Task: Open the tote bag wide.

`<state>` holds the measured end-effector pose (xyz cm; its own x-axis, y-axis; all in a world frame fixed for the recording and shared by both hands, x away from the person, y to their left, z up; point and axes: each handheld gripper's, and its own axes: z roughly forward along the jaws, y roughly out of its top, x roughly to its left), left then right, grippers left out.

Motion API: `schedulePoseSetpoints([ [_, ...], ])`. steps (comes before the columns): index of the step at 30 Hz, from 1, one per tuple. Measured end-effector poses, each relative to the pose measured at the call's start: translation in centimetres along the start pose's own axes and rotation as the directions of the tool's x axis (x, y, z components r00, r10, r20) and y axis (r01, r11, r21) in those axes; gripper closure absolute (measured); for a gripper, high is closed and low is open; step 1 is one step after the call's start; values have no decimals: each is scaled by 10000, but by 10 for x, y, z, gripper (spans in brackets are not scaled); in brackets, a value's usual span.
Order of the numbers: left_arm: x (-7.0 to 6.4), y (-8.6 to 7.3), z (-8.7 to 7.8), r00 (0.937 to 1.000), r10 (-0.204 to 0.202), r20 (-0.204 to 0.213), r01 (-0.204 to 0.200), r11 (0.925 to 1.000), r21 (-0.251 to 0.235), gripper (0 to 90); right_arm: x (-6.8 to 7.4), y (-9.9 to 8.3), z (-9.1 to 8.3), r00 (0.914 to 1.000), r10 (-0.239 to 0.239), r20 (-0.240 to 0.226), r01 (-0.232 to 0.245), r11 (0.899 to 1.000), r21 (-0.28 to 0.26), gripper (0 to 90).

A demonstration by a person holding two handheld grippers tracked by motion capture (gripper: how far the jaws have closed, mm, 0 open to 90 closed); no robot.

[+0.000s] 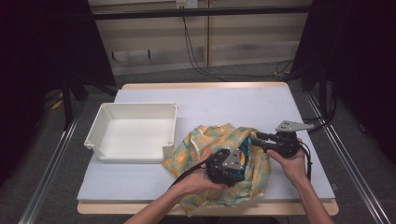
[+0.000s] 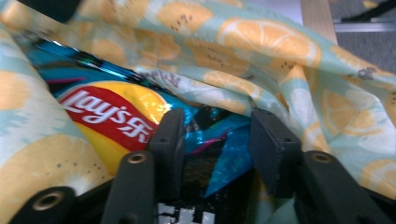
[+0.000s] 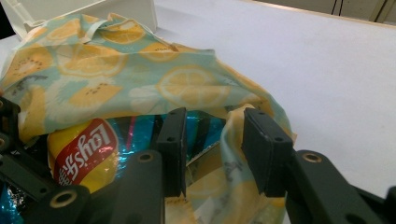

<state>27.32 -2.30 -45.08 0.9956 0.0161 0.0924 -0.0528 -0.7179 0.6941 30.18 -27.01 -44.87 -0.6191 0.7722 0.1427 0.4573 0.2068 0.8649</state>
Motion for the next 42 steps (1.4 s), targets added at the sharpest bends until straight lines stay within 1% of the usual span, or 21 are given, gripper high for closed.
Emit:
schedulePoseSetpoints([
  [4,-2,-2,2,9996,235,132,-235,9997,27,543,-1,0,0,10000,29,-18,-29,10000,21,605],
  [6,-2,-3,3,9990,240,389,-240,9997,-13,503,-1,-1,1,10000,30,-34,-30,10000,74,602],
  [7,-5,-4,3,9989,404,239,-406,9991,84,474,-1,-2,1,10000,20,-42,-20,10000,91,602],
  [10,-8,-4,4,9969,789,66,-791,9965,255,474,-1,-2,2,10000,-28,-25,28,9999,118,601],
  [11,-10,-5,5,9953,960,-109,-956,9949,333,474,-1,-2,2,10000,-24,-41,24,10000,89,600],
  [14,-11,-5,8,9927,1170,-300,-1155,9922,475,488,-1,-2,1,10000,-17,-23,18,9999,99,598],
  [15,-12,-6,9,9889,1395,-508,-1363,9888,615,500,0,-2,0,10000,6,-19,-6,9999,125,596],
  [16,-13,-7,10,9871,1421,-745,-1380,9888,564,528,0,-2,0,10000,-49,-58,50,9999,104,596],
  [18,-11,-8,10,9898,1230,-714,-1195,9915,516,594,2,-2,0,9999,-104,-52,104,9999,110,594],
  [19,-10,-9,11,9888,1234,-838,-1196,9916,494,623,2,-1,-1,9999,-99,-73,100,9999,106,592],
  [22,-9,-11,13,9920,844,-943,-812,9960,373,745,4,-1,-2,9999,-123,-110,124,9999,70,590],
  [24,-8,-10,11,9948,525,-878,-485,9977,476,815,5,0,-3,9998,-172,-119,173,9998,66,587],
  [25,-6,-10,12,9956,381,-855,-348,9986,403,847,5,0,-4,9997,-173,-156,174,9998,22,587],
  [27,0,-10,9,9971,-155,-750,162,9998,86,884,6,0,-5,9997,-175,-166,176,9998,58,584],
  [28,4,-10,6,9971,-471,-596,466,9989,-98,889,6,0,-5,9997,-178,-172,179,9998,46,580],
  [30,6,-11,3,9955,-795,-521,776,9963,-370,894,8,1,-6,9996,-186,-196,187,9998,35,568],
  [32,7,-10,0,9955,-805,-493,784,9960,-439,895,8,2,-7,9995,-195,-238,195,9998,-10,552],
  [34,10,-11,-3,9948,-979,-276,959,9932,-667,895,9,5,-11,9995,-132,-274,128,9998,-145,543],
  [36,12,-10,-7,9918,-1265,-202,1239,9875,-976,894,9,6,-13,9994,-116,-320,110,9997,-202,533],
  [39,17,-9,-16,9858,-1681,14,1664,9744,-1514,894,7,4,-12,9995,-84,-305,79,9999,-135,531],
  [42,19,-8,-23,9859,-1673,34,1656,9726,-1634,894,6,1,-9,9995,-105,-312,105,9999,10,531],
])
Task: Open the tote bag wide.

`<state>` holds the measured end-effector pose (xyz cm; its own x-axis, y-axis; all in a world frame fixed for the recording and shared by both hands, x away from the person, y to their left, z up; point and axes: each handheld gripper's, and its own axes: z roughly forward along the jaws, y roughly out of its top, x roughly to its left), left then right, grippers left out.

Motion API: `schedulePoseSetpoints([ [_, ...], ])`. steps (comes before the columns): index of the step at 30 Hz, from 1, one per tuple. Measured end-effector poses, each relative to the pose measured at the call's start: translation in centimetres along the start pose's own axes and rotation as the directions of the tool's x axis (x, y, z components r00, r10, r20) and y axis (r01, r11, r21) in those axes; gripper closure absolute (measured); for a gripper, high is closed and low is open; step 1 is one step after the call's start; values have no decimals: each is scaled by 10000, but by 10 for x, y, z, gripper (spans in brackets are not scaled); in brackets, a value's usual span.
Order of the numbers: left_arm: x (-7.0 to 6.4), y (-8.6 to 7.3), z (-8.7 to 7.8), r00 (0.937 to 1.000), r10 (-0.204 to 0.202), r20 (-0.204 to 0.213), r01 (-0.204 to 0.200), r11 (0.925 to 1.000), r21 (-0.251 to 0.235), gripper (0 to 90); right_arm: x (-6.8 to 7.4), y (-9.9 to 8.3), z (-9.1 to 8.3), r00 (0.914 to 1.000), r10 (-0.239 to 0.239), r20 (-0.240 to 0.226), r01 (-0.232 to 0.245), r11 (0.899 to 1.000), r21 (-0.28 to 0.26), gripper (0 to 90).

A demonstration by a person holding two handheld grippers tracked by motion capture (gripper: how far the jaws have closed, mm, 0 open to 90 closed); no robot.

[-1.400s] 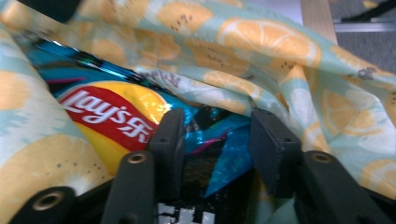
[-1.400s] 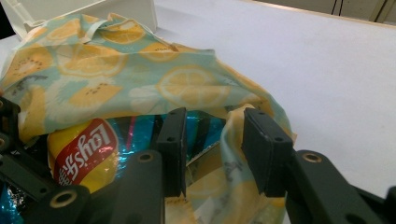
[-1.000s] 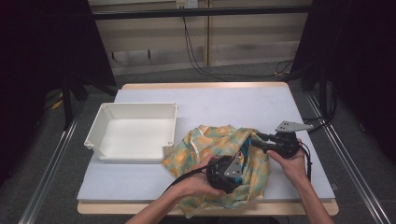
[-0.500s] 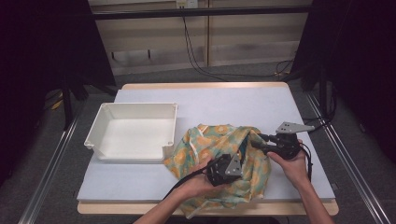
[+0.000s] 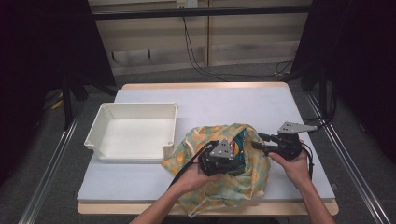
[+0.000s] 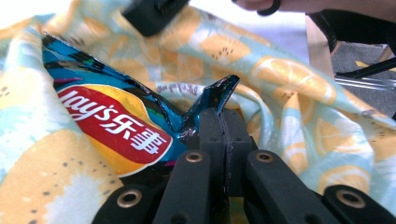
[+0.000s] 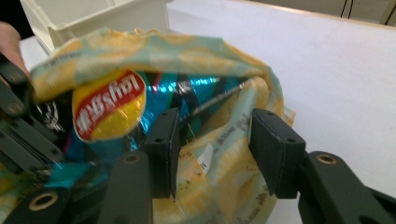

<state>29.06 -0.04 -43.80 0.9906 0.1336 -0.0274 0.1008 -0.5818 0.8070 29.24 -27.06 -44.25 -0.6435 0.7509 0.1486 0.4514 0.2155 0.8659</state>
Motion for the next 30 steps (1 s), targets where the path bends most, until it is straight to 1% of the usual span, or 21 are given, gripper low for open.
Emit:
schedulePoseSetpoints([
  [1,0,0,-1,9999,-125,85,126,9999,-68,894,0,-1,1,10000,18,25,-19,10000,57,531],
  [3,-1,1,-3,9999,-29,120,31,9999,-151,894,-1,-2,3,10000,9,65,-9,10000,88,532],
  [4,-1,1,-4,9998,-123,160,126,9997,-195,894,-1,-2,3,10000,26,90,-27,9999,127,532],
  [5,-1,2,-5,9996,-109,249,116,9994,-313,894,-1,-2,4,10000,30,60,-30,9999,123,534],
  [8,-2,5,-8,9996,-144,256,155,9989,-451,895,-1,-2,6,10000,-17,51,16,9998,183,545],
  [9,-2,6,-9,9994,-113,324,128,9987,-490,895,-1,-2,7,10000,-16,53,15,9998,204,547],
  [10,-1,6,-10,9989,-175,445,201,9980,-594,895,-1,-2,8,10000,-18,62,17,9998,203,548],
  [11,-1,7,-12,9980,-421,466,452,9967,-668,895,-1,-2,8,10000,15,58,-16,9998,217,552],
  [12,1,7,-12,9978,-415,518,451,9965,-708,895,-1,-2,8,10000,-6,58,5,9997,224,559],
  [13,0,8,-14,9981,-448,430,481,9957,-797,895,-1,-2,8,10000,-35,91,33,9997,231,560],
  [15,2,9,-16,9973,-507,528,557,9935,-993,896,-1,-2,8,10000,-36,56,35,9998,188,561],
  [18,4,14,-21,9956,-684,646,767,9879,-1349,896,-2,-1,6,10000,-2,52,1,9999,173,571],
  [20,4,16,-22,9949,-713,717,812,9859,-1466,896,-3,-1,6,10000,59,69,-60,9999,135,574],
  [21,4,18,-23,9958,-641,660,729,9872,-1419,896,-3,-1,6,10000,42,66,-43,9999,140,578],
  [23,4,19,-26,9957,-636,675,732,9860,-1498,896,-3,-1,5,10000,43,74,-44,9999,120,591],
  [25,6,21,-30,9932,-810,839,946,9804,-1731,896,-4,-1,5,10000,47,63,-48,9999,95,598],
  [26,7,22,-32,9930,-784,880,935,9786,-1832,896,-4,0,5,10000,59,41,-59,10000,76,598],
  [27,8,23,-34,9936,-760,833,900,9795,-1800,896,-4,0,5,10000,63,53,-63,9999,83,600],
  [28,8,23,-34,9925,-815,912,979,9763,-1928,896,-3,0,5,10000,37,32,-37,10000,69,600],
  [29,9,23,-36,9924,-829,908,997,9748,-1995,896,-3,0,5,10000,46,22,-47,10000,74,599],
  [30,8,24,-37,9933,-823,808,971,9750,-2000,896,-3,0,5,10000,81,35,-81,10000,55,598],
])
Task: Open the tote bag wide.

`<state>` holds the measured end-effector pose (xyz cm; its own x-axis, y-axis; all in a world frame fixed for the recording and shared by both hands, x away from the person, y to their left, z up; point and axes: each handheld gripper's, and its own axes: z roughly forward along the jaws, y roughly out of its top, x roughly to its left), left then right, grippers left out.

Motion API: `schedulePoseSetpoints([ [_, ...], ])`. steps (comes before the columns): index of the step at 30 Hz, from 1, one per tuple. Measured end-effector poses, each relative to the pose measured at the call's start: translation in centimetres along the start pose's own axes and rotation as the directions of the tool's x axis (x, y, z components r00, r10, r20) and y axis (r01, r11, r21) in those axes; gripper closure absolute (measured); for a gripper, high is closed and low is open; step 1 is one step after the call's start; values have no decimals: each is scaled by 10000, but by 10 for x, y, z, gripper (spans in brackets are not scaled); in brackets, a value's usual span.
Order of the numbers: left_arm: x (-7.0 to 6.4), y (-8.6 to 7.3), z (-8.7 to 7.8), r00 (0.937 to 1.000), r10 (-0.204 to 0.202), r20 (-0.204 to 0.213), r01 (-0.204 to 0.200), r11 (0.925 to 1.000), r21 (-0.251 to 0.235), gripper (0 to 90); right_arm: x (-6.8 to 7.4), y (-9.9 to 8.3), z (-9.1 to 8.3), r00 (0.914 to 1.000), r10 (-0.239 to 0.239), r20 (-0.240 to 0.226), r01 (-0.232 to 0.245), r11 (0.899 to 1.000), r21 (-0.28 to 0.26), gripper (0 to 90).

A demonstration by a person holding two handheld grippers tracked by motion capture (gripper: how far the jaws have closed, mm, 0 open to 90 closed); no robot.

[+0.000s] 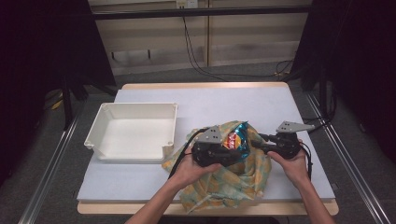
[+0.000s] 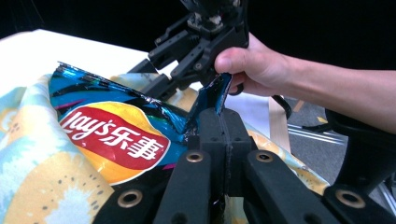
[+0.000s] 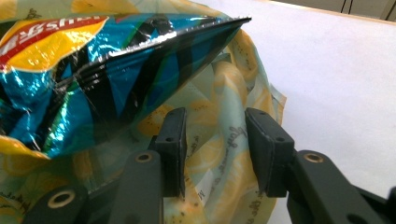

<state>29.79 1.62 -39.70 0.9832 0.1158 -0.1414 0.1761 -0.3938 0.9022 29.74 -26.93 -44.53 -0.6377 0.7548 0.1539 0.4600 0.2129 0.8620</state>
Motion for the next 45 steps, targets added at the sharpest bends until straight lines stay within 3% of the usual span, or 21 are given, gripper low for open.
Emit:
schedulePoseSetpoints([
  [5,-1,8,-2,9999,121,59,-119,9996,-270,896,0,1,1,10000,-64,4,64,10000,-2,607],
  [9,1,13,-1,10000,77,-46,-78,9998,-164,895,0,1,0,10000,-11,-47,10,10000,-43,649],
  [29,2,31,-12,10000,-35,-70,29,9964,-850,896,1,2,2,9999,12,-137,-14,9999,-124,681],
  [32,4,35,-14,10000,19,-79,-26,9957,-923,896,1,1,3,9999,44,-133,-45,10000,-69,722],
  [40,7,53,-18,9995,52,-304,-89,9927,-1201,896,1,1,3,9999,17,-165,-19,10000,-77,720],
  [43,9,57,-17,9998,54,-213,-83,9903,-1386,897,2,1,2,9998,29,-171,-31,10000,-78,722],
  [45,10,61,-17,9995,99,-288,-135,9916,-1287,897,1,0,2,9997,10,-242,-11,10000,-19,770],
])
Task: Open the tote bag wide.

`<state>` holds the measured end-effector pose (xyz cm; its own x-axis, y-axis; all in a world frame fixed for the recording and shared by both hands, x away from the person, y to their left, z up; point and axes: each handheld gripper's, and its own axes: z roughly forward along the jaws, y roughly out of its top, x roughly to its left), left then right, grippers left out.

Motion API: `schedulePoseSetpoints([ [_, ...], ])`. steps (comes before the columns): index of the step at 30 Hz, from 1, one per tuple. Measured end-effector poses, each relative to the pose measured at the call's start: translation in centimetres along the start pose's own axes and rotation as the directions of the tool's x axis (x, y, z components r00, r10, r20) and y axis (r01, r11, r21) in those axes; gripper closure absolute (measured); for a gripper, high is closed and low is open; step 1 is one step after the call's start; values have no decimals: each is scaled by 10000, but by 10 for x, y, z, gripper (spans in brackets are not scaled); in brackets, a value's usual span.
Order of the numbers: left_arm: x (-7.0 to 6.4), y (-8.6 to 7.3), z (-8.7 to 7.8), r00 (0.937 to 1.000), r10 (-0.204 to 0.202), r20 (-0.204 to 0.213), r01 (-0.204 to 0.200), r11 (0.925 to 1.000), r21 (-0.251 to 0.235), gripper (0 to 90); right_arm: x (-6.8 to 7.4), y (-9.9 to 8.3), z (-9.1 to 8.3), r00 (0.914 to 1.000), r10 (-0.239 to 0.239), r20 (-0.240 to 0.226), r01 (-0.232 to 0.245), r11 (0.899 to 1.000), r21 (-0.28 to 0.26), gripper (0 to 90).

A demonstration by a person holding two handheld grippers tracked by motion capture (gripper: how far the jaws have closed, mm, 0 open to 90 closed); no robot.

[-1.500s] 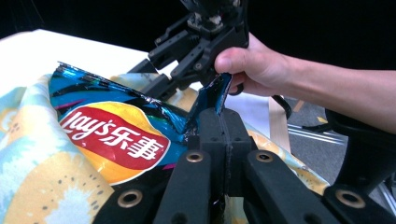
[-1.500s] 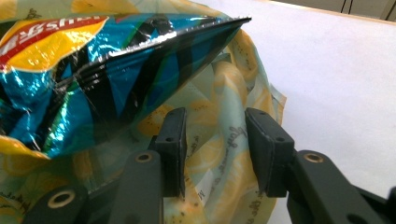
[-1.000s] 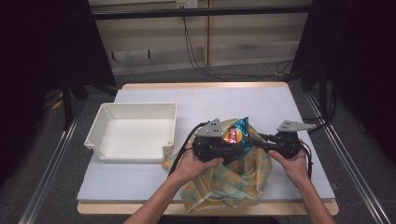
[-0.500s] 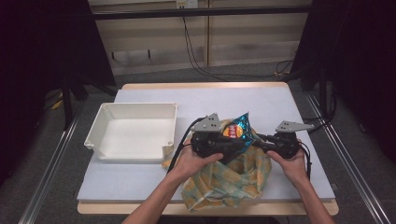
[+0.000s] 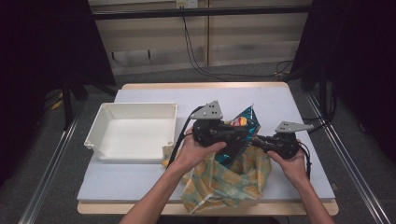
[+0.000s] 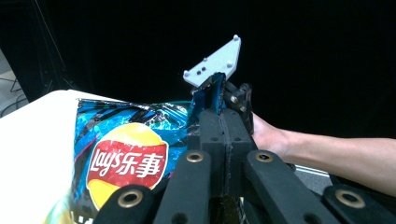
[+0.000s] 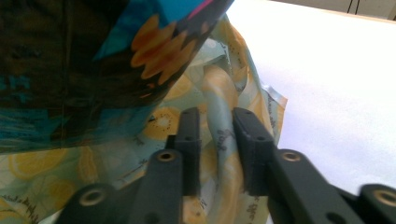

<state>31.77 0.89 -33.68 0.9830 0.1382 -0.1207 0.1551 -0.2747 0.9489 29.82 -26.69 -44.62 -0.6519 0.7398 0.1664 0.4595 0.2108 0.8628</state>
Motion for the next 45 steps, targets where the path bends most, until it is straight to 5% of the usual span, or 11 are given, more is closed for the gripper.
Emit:
schedulePoseSetpoints([
  [12,5,23,-7,10000,34,-77,-39,9976,-686,898,-1,-6,4,9997,-122,-230,128,9995,285,888],
  [30,7,66,-18,9989,423,-193,-447,9869,-1551,898,0,-15,13,9987,-93,-498,119,9987,503,886],
  [38,13,77,-33,9995,167,-261,-219,9767,-2133,898,3,-10,6,9988,-210,-452,221,9994,259,634],
  [42,15,83,-34,9983,334,-478,-417,9820,-1841,898,5,-6,-1,9984,-137,-547,126,9997,-206,459],
  [45,18,85,-38,9987,161,-474,-257,9772,-2109,898,8,-4,-6,9986,-181,-494,153,9983,-563,350],
])
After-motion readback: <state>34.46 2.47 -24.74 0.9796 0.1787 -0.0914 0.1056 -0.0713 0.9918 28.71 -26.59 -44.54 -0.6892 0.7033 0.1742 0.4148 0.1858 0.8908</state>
